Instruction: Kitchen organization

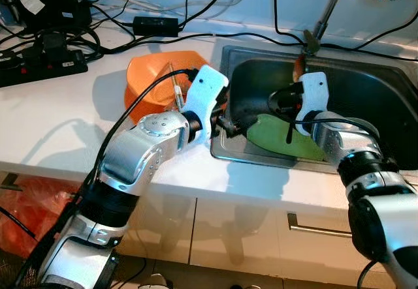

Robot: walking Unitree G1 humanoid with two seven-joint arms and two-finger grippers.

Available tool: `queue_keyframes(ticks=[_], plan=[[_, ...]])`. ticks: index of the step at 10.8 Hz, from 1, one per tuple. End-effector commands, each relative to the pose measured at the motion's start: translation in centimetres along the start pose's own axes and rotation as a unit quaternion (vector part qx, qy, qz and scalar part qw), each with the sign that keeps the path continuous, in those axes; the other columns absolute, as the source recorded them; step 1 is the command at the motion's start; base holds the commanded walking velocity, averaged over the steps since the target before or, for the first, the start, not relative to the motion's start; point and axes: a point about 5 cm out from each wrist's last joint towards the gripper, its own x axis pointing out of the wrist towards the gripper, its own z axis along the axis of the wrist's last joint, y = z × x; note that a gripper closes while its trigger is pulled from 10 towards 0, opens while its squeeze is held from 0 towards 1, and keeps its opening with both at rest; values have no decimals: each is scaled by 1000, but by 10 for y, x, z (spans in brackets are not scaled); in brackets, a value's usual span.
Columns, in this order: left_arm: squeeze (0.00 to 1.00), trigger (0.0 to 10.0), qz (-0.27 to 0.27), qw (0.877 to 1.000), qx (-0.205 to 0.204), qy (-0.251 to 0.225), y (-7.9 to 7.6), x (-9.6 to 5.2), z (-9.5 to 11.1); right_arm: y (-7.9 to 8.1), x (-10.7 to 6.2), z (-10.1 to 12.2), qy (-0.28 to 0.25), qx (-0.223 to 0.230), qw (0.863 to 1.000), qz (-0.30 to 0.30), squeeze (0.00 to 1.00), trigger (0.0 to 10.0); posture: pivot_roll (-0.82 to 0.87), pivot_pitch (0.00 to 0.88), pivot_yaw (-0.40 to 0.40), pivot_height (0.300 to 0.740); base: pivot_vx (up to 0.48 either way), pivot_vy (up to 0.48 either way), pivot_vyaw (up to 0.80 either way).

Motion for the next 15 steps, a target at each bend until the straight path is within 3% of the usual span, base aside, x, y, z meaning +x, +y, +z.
queue_keyframes(ticks=[1,2,4,5,6,7,13,15], plan=[[239,10000,-11,1000,15,-1,-6,0,3,0,0,6,-6,-16,1000,3,0,10000,120,59,-86,740,0,0,0],[231,10000,-11,1000,18,-2,-5,0,4,3,2,-4,15,-19,1000,8,153,10000,124,57,-86,740,0,0,0],[235,10000,-13,1000,21,-3,-6,-1,5,3,2,-10,33,-21,999,18,4,10000,129,57,-86,740,0,0,0],[231,10000,-15,1000,20,-4,-7,-1,6,3,2,-13,41,-33,998,22,0,10000,129,57,-86,740,0,0,0],[227,10000,-15,1000,21,-5,-7,-1,6,2,2,-14,44,-38,998,21,180,10000,130,57,-87,740,0,0,0],[227,10000,-14,1000,23,-4,-6,-1,6,3,2,-12,43,-44,998,21,1000,10000,131,59,-87,740,0,0,0],[204,10000,-4,1000,13,-8,-4,-1,5,2,2,-7,26,-34,999,15,1000,10000,131,65,-89,740,0,0,0],[141,10000,29,999,11,-42,3,-3,14,-2,2,4,-1,-37,999,-4,1000,10000,130,67,-91,740,0,0,0]])
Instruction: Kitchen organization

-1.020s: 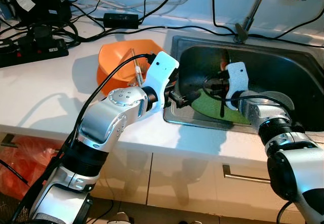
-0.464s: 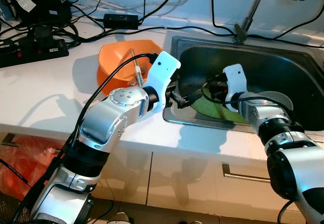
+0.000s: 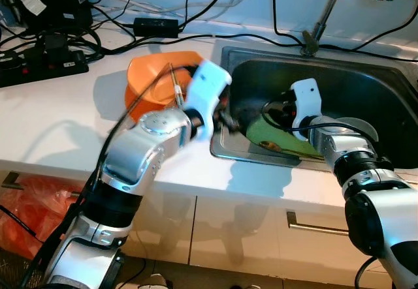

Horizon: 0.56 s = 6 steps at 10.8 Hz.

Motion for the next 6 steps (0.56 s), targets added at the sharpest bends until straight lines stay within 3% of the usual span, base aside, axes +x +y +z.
queue_keyframes(ticks=[1,2,3,4,5,6], plan=[[137,10000,33,999,3,-36,7,-1,12,-4,-1,24,-47,-2,999,-9,1000,10000,130,67,-91,740,0,0,0],[133,10000,85,994,-3,-64,20,-4,20,0,-1,36,-78,1,997,-2,1000,10000,132,72,-91,740,0,0,0],[141,10000,175,979,4,-106,44,-17,31,14,-1,57,-134,5,991,18,1000,10000,133,74,-89,740,0,0,0],[129,10000,211,972,-20,-101,55,-27,24,29,-1,63,-147,41,986,62,1000,10000,132,76,-86,740,0,0,0],[0,10000,221,972,-15,-81,59,-32,17,35,-2,65,-154,45,984,81,588,10000,133,80,-83,740,0,0,0],[0,10000,239,970,-19,-37,70,-43,0,47,-5,67,-168,44,979,109,0,10000,138,84,-82,740,0,0,0]])
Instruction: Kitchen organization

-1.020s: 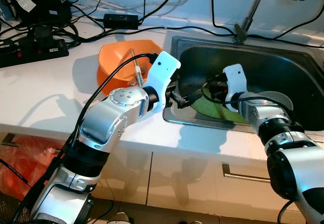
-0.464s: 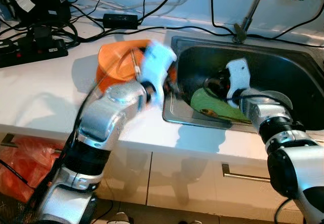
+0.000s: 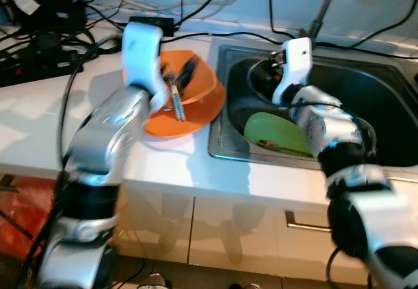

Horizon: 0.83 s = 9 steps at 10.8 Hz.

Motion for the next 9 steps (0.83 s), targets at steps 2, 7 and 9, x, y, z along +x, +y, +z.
queue_keyframes(ticks=[2,7,9], plan=[[0,10000,-19,998,-30,60,10,-4,-17,14,-5,3,-3,7,999,38,0,10000,147,88,-67,740,0,0,0],[0,10000,-44,994,-53,89,20,11,3,38,-20,7,-1,-25,997,74,0,10000,151,84,-25,740,0,0,0],[0,10000,-56,991,-66,99,20,13,5,38,-23,7,0,-26,997,68,0,10000,152,83,-22,740,0,0,0]])
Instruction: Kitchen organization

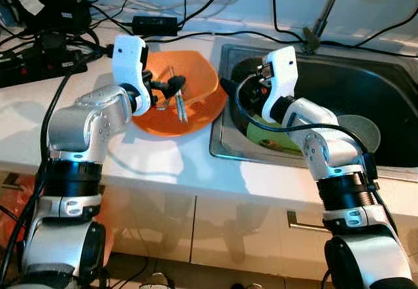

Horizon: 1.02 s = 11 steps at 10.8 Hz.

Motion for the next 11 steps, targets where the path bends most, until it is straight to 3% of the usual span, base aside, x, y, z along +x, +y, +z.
queue_keyframes(ticks=[1,3,4,6,8,9,10,11], plan=[[0,10000,-19,999,-19,17,-1,1,1,-1,-3,3,-2,-5,1000,-7,0,10000,154,83,-20,740,0,0,0],[0,10000,-43,996,-58,59,2,4,-4,3,-3,5,-4,-7,1000,-4,0,10000,164,84,-8,740,0,0,0],[0,10000,-43,995,-61,60,3,4,-4,3,-4,5,-4,-7,1000,-4,0,10000,167,86,-3,740,0,0,0],[0,10000,-33,989,-124,76,12,5,-4,13,-6,7,-3,-5,1000,21,0,10000,173,92,4,740,0,0,0],[0,10000,-26,987,-138,75,15,6,-4,19,-13,10,9,-24,998,63,0,10000,173,93,4,740,0,0,0],[0,8549,-20,986,-148,72,18,7,-4,18,-18,11,16,-29,997,75,0,10000,173,93,4,740,0,0,0],[0,4745,-16,984,-161,74,20,7,-5,16,-23,12,25,-33,996,83,0,10000,171,95,1,740,0,0,0],[0,4392,-15,984,-164,74,20,7,-5,16,-26,12,29,-35,995,86,0,10000,171,95,1,740,0,0,0]])
